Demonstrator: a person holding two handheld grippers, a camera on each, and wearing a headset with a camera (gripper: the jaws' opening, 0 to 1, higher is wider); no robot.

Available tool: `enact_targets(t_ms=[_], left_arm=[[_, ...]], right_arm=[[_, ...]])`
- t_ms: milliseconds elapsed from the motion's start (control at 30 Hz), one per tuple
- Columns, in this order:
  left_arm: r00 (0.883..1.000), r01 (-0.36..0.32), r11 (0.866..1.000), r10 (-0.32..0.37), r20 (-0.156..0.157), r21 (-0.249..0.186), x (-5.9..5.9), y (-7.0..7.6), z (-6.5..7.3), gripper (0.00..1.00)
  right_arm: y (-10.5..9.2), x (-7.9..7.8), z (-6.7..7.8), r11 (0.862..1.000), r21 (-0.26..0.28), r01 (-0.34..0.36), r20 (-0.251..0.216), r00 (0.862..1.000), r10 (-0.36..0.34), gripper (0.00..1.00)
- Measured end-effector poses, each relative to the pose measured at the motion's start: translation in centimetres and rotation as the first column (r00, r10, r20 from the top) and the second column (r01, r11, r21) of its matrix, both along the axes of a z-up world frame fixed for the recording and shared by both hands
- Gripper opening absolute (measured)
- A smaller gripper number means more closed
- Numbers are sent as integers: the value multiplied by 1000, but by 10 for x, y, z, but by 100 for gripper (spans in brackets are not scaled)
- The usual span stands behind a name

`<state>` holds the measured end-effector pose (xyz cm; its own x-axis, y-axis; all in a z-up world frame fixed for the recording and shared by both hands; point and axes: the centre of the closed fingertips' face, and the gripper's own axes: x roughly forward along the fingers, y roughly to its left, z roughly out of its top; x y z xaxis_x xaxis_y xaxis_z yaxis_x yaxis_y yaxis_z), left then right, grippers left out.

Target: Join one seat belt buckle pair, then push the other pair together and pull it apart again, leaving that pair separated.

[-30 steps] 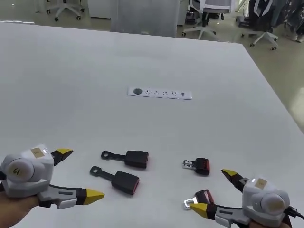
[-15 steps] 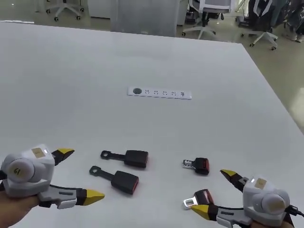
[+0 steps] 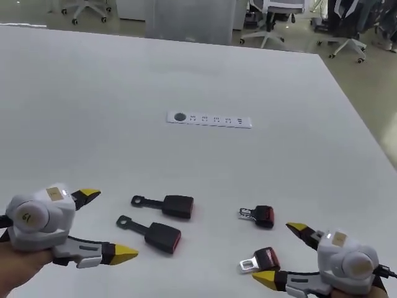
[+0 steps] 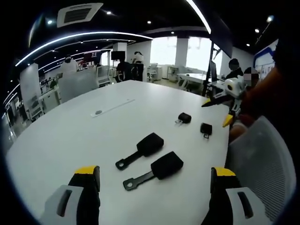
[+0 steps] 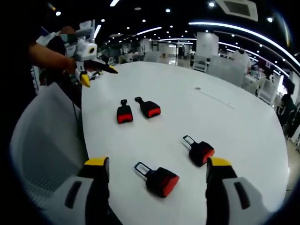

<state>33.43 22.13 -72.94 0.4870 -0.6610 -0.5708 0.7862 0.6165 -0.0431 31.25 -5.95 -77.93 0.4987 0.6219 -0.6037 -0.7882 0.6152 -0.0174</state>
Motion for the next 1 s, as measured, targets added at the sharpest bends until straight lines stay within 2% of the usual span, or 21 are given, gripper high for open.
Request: enact_targets(t_ms=[67, 167, 300, 467, 567, 700, 767, 833, 900, 1000], left_arm=[[1000, 18, 1000, -18, -9, 16, -1, -5, -4, 100], [1000, 27, 1000, -27, -11, 8, -1, -11, -5, 100], [997, 71, 997, -70, -25, 43, -2, -17, -13, 100], [994, 100, 993, -98, -37, 56, 4, -21, -19, 100], [991, 132, 988, -128, -49, 77, 9, -23, -29, 100], [987, 154, 984, -150, -52, 85, 15, -28, -38, 99], [985, 167, 983, -162, -63, 81, 16, -33, -42, 98], [977, 203, 974, -196, -82, 103, 14, -38, -49, 98], [971, 230, 967, -219, -96, 114, 15, -41, -58, 97], [964, 256, 960, -244, -106, 114, 16, -49, -63, 97]], right_arm=[[1, -1, -2, 999, -22, -34, 8, 999, 34, 86], [4, -2, -5, 997, -38, -67, -5, 998, 67, 86], [5, 0, -9, 994, -48, -99, -17, 995, 99, 86], [3, 1, -17, 984, -81, -159, -41, 987, 156, 86], [1, 2, -22, 977, -94, -190, -58, 981, 185, 85], [1, -1, -28, 957, -122, -265, -85, 963, 256, 81], [0, -2, -31, 948, -133, -291, -99, 955, 279, 81], [0, -2, -34, 940, -137, -313, -105, 948, 300, 81], [-2, -3, -40, 925, -157, -346, -122, 936, 329, 81], [-3, -3, -44, 911, -162, -379, -139, 923, 359, 80]])
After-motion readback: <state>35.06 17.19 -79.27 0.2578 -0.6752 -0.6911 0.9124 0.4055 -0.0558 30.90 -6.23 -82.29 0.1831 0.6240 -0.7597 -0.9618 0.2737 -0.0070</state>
